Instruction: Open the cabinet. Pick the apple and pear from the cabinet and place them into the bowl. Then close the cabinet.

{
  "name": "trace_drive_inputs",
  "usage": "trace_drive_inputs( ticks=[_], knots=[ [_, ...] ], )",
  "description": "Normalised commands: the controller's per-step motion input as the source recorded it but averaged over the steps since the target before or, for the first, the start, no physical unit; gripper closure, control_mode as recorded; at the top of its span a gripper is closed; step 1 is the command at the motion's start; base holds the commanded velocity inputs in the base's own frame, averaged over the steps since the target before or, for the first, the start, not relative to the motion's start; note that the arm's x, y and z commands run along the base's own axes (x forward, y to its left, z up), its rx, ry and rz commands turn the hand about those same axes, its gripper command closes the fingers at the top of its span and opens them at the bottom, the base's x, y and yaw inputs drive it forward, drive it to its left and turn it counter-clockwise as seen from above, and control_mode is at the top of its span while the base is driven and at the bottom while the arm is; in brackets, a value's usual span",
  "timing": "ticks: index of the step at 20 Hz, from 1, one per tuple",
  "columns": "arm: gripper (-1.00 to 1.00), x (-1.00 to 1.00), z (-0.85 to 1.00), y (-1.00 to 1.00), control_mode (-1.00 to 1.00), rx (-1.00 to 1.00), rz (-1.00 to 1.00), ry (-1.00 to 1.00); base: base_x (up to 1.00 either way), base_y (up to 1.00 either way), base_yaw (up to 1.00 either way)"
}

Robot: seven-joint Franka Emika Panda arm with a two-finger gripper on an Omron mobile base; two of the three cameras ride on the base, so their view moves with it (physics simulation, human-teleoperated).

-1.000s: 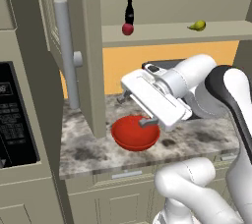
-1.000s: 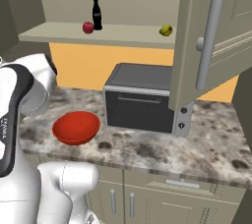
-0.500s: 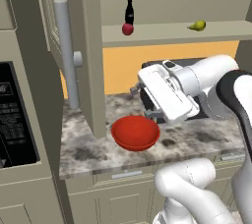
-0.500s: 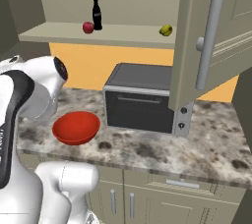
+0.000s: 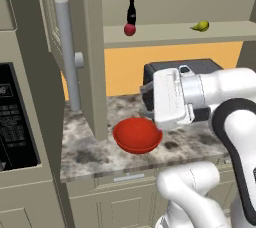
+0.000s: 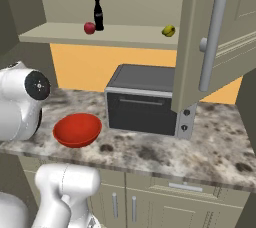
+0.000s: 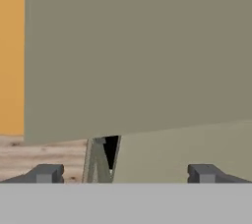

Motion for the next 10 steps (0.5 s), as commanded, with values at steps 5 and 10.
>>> trace_drive_inputs(
  ticks=[5, 10],
  knots=[
    [-1.00, 0.32, 0.03, -0.12, -1.00, 0.00, -0.34, 0.12, 0.00, 0.00, 0.00],
    [-1.00, 0.28, 0.04, -0.30, -1.00, 0.00, -0.24, 0.16, 0.00, 0.00, 0.00]
  ],
)
